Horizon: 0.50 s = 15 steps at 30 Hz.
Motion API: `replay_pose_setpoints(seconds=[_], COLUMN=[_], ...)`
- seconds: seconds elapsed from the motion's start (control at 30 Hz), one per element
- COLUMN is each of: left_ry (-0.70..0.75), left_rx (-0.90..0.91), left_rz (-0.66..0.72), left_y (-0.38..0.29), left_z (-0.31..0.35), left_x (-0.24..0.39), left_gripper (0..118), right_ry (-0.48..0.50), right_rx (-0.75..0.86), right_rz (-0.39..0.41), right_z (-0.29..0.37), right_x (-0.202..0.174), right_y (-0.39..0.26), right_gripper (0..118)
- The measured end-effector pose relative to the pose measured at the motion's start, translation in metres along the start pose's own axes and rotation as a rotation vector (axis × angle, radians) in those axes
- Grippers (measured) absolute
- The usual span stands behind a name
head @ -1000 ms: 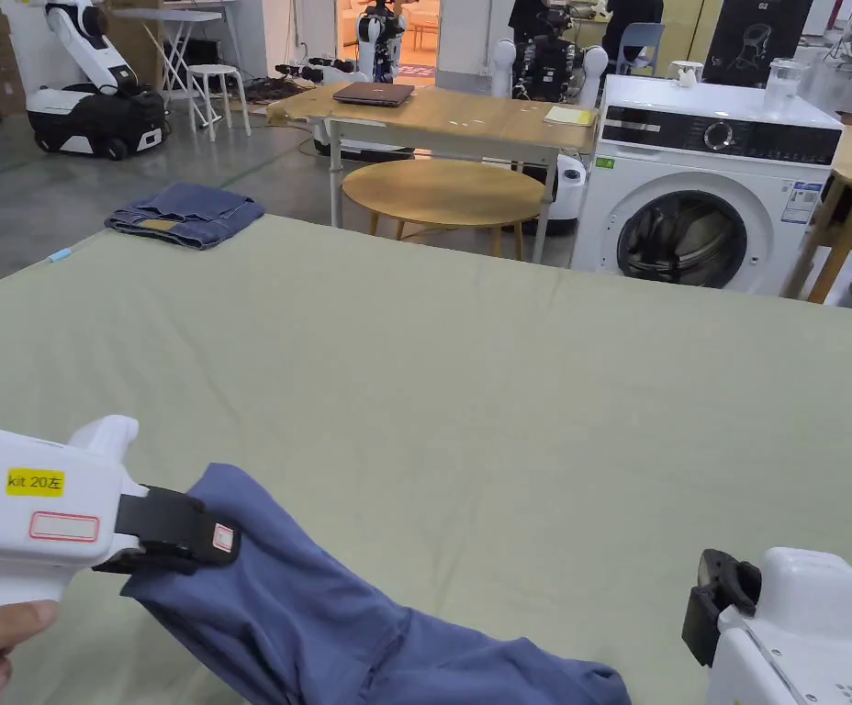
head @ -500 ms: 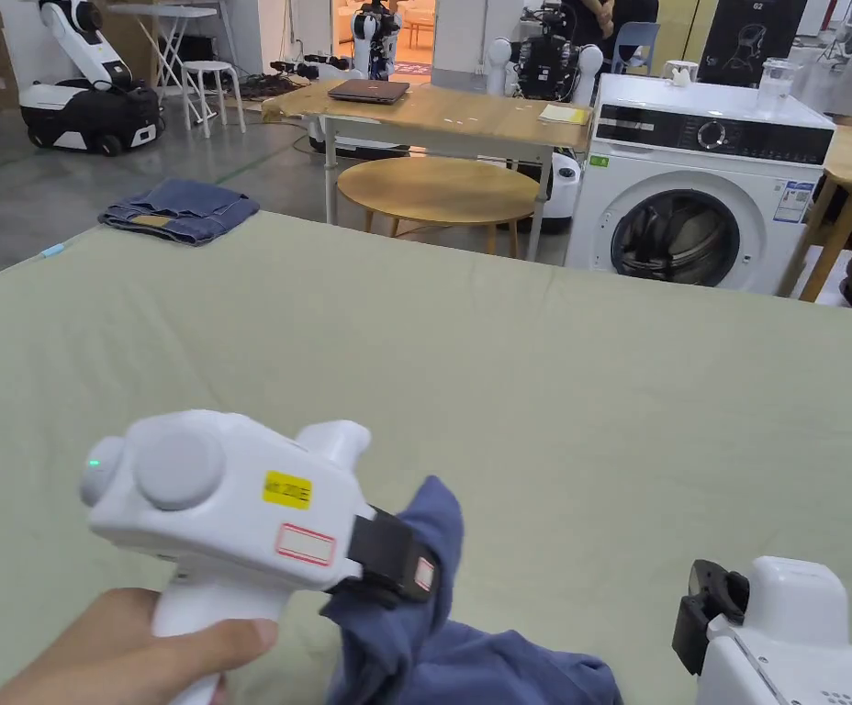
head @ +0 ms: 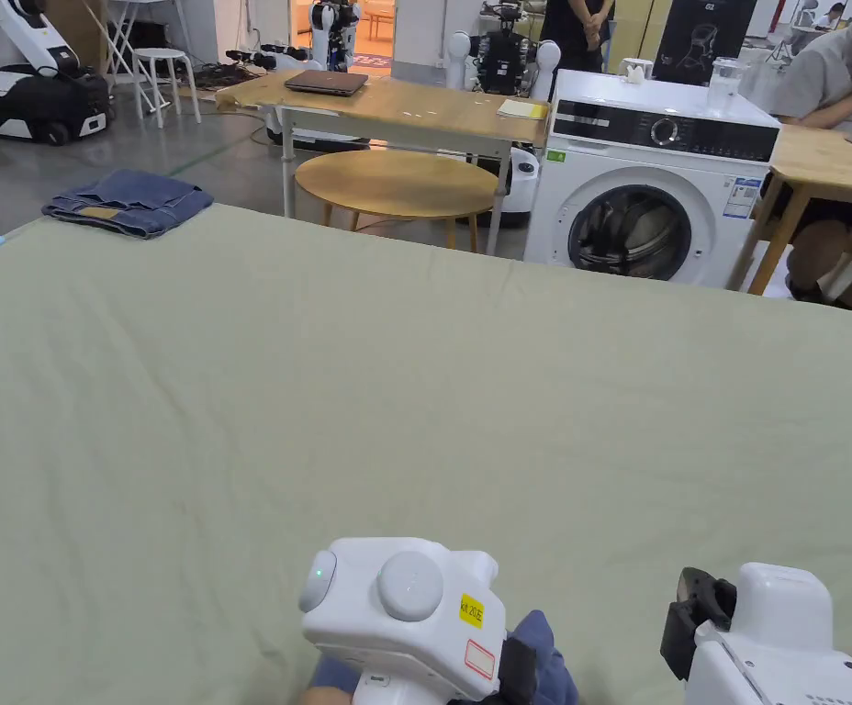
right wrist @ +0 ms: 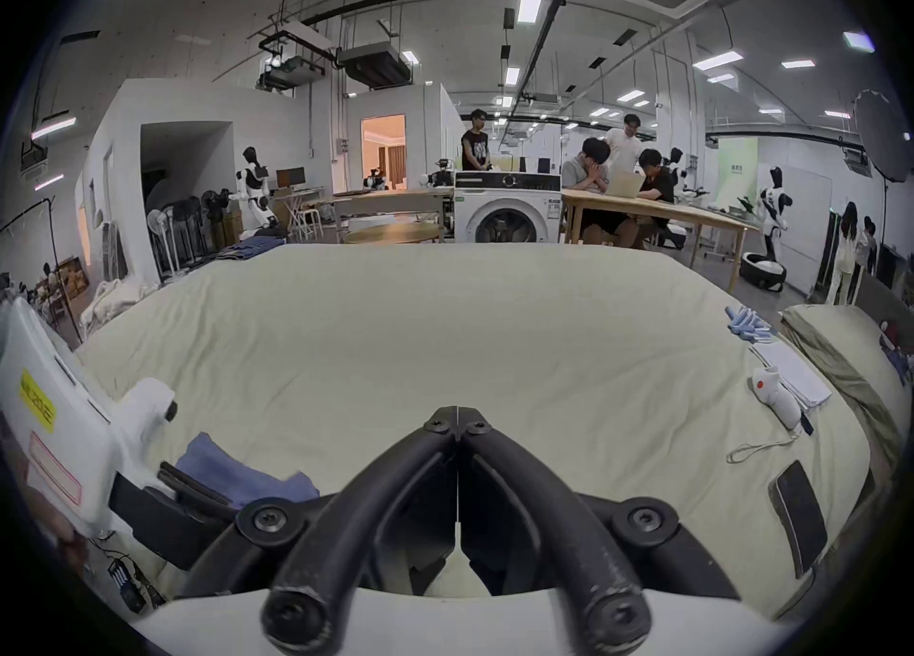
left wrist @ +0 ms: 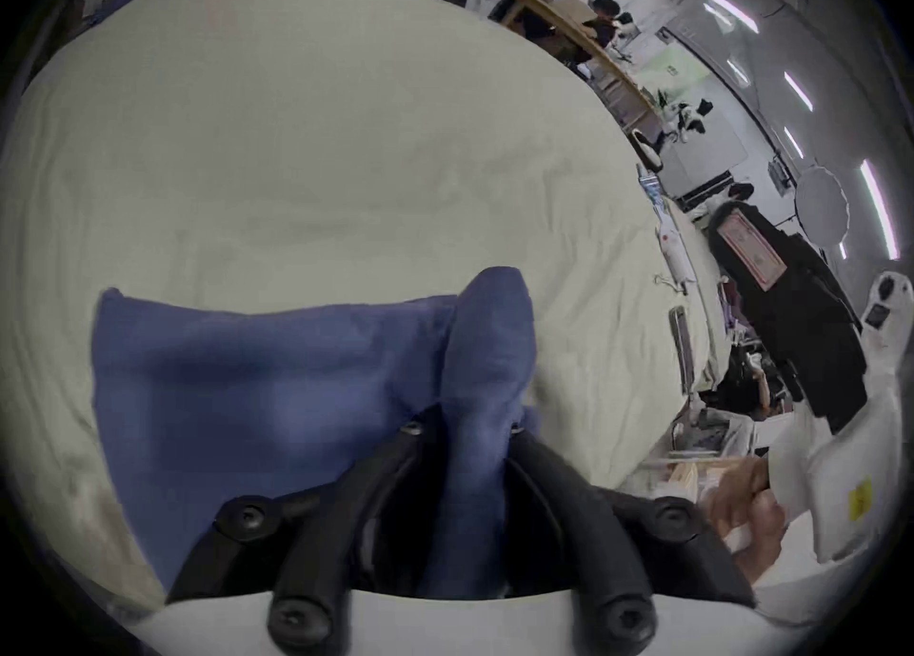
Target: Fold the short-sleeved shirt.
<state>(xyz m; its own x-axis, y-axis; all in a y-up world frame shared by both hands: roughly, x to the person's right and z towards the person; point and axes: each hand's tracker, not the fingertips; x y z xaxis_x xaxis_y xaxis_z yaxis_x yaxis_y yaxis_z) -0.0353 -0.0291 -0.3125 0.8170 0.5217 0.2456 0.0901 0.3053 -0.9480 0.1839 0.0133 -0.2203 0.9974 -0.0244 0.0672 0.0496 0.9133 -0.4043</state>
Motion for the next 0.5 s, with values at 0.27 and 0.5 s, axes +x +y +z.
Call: replay_pose_setpoints(seconds=[0.27,0.5], left_ry=[-0.179,-0.206], left_rx=[0.092,0.132], left_rz=[-0.008,-0.004], left_y=[0.001,0.005], left_z=[0.06,0.057], left_x=[0.004,-0.01], left_gripper=[51,3], right_ry=[-0.013,-0.008], right_rx=[0.002,0.008], right_rz=[0.001,-0.018], right_z=[0.005,0.007], right_x=[0.006,0.007], right_y=[0.0,-0.001], right_gripper=[0,0])
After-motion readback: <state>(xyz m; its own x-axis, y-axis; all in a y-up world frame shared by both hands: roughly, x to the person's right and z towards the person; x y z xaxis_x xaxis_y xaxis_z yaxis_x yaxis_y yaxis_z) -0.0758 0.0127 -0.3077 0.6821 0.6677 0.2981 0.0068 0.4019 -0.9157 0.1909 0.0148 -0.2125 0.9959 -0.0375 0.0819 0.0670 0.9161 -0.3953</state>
